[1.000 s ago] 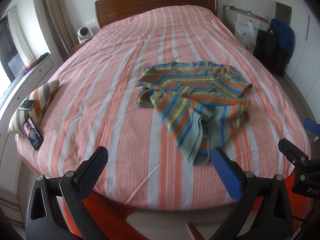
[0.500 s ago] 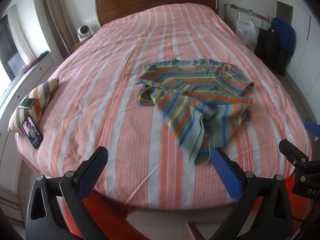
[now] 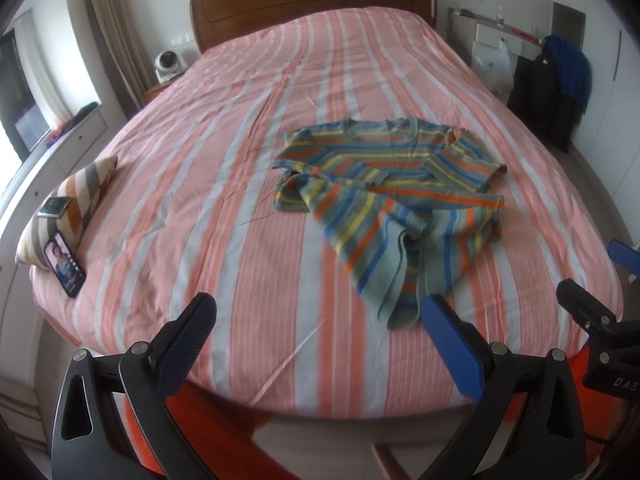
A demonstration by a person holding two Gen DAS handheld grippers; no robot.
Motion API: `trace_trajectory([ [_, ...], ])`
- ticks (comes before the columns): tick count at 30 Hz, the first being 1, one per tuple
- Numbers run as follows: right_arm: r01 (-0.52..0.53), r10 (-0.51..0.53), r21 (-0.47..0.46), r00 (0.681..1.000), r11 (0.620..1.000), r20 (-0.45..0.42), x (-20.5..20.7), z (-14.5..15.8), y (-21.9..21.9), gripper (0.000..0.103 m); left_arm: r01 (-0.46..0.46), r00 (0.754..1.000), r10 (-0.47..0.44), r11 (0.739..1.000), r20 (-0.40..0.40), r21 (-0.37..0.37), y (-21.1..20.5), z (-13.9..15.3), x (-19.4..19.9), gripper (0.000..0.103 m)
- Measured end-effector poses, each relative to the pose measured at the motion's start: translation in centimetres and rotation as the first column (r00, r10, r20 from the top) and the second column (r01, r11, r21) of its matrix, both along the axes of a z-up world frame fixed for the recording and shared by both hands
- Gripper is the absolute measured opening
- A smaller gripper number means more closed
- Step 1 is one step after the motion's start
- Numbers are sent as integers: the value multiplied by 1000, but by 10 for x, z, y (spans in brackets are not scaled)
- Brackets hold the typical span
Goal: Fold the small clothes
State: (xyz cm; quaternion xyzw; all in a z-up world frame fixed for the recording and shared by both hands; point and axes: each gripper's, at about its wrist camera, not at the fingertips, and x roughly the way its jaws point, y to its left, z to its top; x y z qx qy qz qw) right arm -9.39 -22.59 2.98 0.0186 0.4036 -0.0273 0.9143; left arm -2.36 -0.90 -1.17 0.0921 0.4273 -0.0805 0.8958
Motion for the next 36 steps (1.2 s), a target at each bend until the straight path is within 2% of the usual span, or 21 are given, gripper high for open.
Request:
trace_trajectory([
  [24,-7,7,2,1000,1000,-5,2,-1,2,103,-9,1000,9,1000,5,2,7,1,4,103],
  [27,21,-21,7,1000,1000,21,0,2,-7,103,-66,998,65,997,-11,-39,31,-3,15,103],
  [29,60,-61,11,997,998,43,-2,4,-20,103,-69,997,67,995,-32,-73,41,-9,22,103],
  [32,94,-95,24,994,995,57,0,-3,-38,103,21,996,-30,995,-80,-102,28,-28,33,103],
  [34,54,-55,27,997,998,57,12,-17,-45,103,149,980,-162,982,-118,-114,-1,-47,46,103],
  [36,-29,29,19,1000,999,5,35,-42,-48,103,248,955,-260,964,-145,-97,-34,-69,63,103],
])
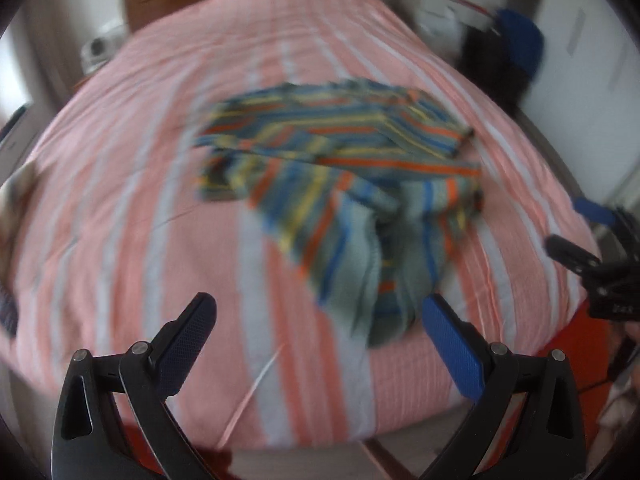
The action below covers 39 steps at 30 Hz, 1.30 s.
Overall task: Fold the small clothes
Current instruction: 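Grasp the sweater hem with the left gripper while the right gripper grasps the hem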
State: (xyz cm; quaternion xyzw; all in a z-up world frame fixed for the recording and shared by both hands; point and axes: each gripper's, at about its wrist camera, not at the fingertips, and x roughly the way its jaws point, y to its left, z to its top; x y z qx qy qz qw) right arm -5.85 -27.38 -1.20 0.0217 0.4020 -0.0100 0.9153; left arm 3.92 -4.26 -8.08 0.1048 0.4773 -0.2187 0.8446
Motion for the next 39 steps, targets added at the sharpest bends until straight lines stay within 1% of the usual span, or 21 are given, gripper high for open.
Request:
trace_trajectory([
  [2,-60,58,-18,997,998,-59,28,-24,-1,102,63,998,-64,997,4,47,-30,-22,22,103],
  [4,-130,131,6,990,991,-53,50,-35,-4,100,94,995,-97,988,17,123,-53,-47,45,97],
  [5,-180,181,32,982,983,-48,66,-39,-5,99,97,995,-99,984,7,152,-60,-57,54,78],
  [6,-213,215,39,975,976,-52,79,-43,-4,97,97,995,-94,980,-25,172,-66,-71,64,48],
  [9,-331,340,96,933,939,-116,123,-60,5,89,94,994,-89,993,-63,76,-61,-75,67,6],
  [11,-380,420,215,888,899,-186,144,-77,10,54,64,996,-62,998,-69,25,-44,-64,60,4],
  [12,-387,439,250,874,887,-206,147,-82,13,15,41,997,-42,999,-69,-13,-27,-53,51,4],
  [13,-396,445,241,872,886,-205,142,-81,15,9,24,998,-27,999,-62,-39,-10,-45,42,4],
  [16,-468,503,234,856,852,-119,94,-59,12,9,-28,999,22,993,-49,-111,54,-16,-1,4],
  [18,-499,524,212,848,840,-83,54,-47,3,9,-78,992,64,988,-108,-131,94,-13,-32,4],
  [20,-503,518,152,851,851,-86,12,-43,-8,9,-103,985,89,991,-146,-91,109,-23,-46,6],
  [23,-443,450,79,878,893,-161,-29,-67,-21,11,-112,982,118,993,-150,48,124,-44,-69,8],
  [25,-370,379,80,894,925,-239,-48,-90,-35,23,-123,976,131,991,-175,59,135,-49,-77,14],
  [26,-344,354,85,899,935,-257,-53,-95,-40,27,-140,974,144,990,-177,36,143,-46,-80,19],
  [30,-211,255,212,945,954,-207,-80,-88,-62,55,-223,972,215,971,-93,-91,167,-19,-78,78],
  [32,-166,226,330,962,929,-151,-82,-81,-68,60,-246,969,239,963,-67,-109,168,-16,-68,80],
  [33,-142,212,402,968,905,-135,-80,-83,-70,61,-253,966,248,964,-73,-78,164,-22,-59,80],
  [35,-90,190,485,969,870,-161,-69,-97,-66,61,-253,964,252,967,-87,0,153,-44,-42,77],
  [37,-64,192,490,958,869,-215,-57,-118,-55,61,-220,964,231,971,-132,91,143,-67,-32,58],
  [38,-78,223,495,944,865,-241,-54,-130,-47,60,-199,963,215,974,-164,109,140,-76,-30,22],
  [39,-100,259,504,932,858,-254,-51,-138,-39,44,-179,961,195,979,-195,97,137,-83,-29,5],
])
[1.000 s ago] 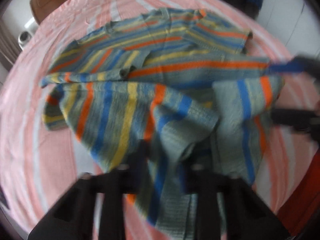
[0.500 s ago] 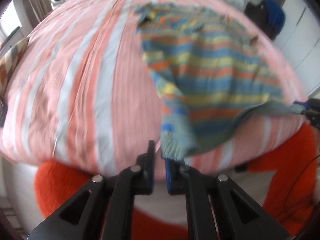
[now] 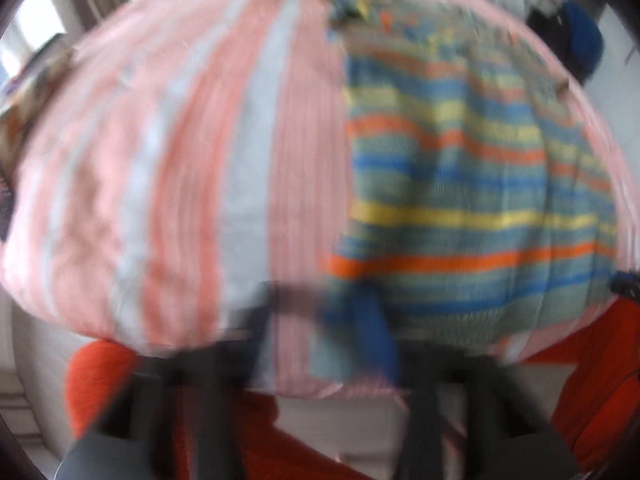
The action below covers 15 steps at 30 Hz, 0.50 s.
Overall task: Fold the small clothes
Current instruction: 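Grasp the sweater hem with the left gripper while the right gripper grasps the hem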
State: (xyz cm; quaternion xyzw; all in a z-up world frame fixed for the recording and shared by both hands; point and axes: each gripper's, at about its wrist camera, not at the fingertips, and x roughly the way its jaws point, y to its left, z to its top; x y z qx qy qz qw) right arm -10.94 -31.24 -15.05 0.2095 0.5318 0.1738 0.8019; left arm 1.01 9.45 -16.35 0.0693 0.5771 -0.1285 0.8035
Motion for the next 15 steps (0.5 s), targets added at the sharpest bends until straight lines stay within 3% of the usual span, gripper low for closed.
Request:
trace_trajectory([
  [1,-30,30,1,999,1000,-14,2,-4,7,7,-10,1000,10,1000,4,-14,0,1,-1,4],
  [4,-21,21,-29,1000,999,-8,-2,11,6,5,-20,999,23,997,32,-76,11,24,-17,3],
  [7,-7,13,-140,999,990,39,-23,50,-4,4,-19,999,25,991,43,-135,23,42,-38,2],
  [9,11,-3,-195,999,981,39,-34,63,-13,4,-15,999,19,995,39,-96,20,33,-45,2],
  [12,36,-43,-214,999,976,-24,-29,38,-18,4,-30,1000,30,1000,-2,-5,10,2,-28,2],
  [15,23,-52,-275,993,961,-101,-16,-10,-7,4,-20,1000,20,998,10,63,-2,-2,-24,3],
])
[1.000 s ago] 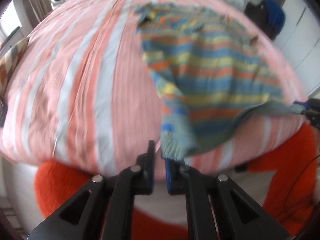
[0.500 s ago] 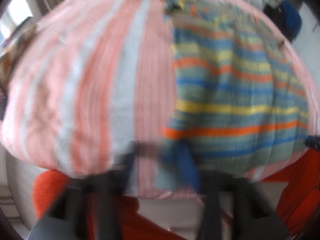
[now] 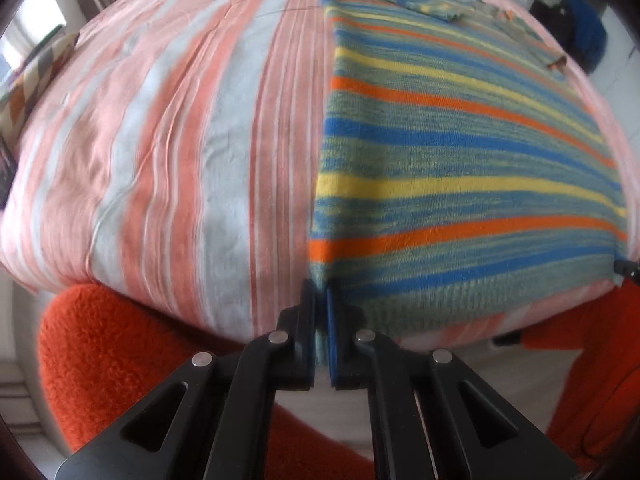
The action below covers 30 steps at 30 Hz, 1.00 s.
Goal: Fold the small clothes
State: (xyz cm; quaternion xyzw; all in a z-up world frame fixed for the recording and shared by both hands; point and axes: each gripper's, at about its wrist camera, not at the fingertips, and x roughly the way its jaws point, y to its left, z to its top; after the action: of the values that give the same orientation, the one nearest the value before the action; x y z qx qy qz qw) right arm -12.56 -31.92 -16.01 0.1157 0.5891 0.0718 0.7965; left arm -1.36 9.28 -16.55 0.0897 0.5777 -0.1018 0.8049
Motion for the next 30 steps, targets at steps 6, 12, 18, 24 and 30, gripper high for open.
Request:
trace_trajectory([
  [6,35,-35,13,999,999,-6,11,-4,2,6,24,999,-26,997,22,78,-15,1,5,19],
  [12,5,-8,-54,999,999,-51,-5,34,-20,43,-33,982,16,996,187,86,6,65,-10,68],
  [18,-71,177,-397,956,915,236,91,143,-14,61,-200,897,187,980,401,-10,26,102,33,76],
  [24,-260,360,-337,891,905,279,233,108,42,71,-301,869,286,953,403,-28,28,81,39,76],
  [30,-170,226,-271,955,948,194,304,36,35,38,-348,869,312,937,384,27,55,53,8,76],
])
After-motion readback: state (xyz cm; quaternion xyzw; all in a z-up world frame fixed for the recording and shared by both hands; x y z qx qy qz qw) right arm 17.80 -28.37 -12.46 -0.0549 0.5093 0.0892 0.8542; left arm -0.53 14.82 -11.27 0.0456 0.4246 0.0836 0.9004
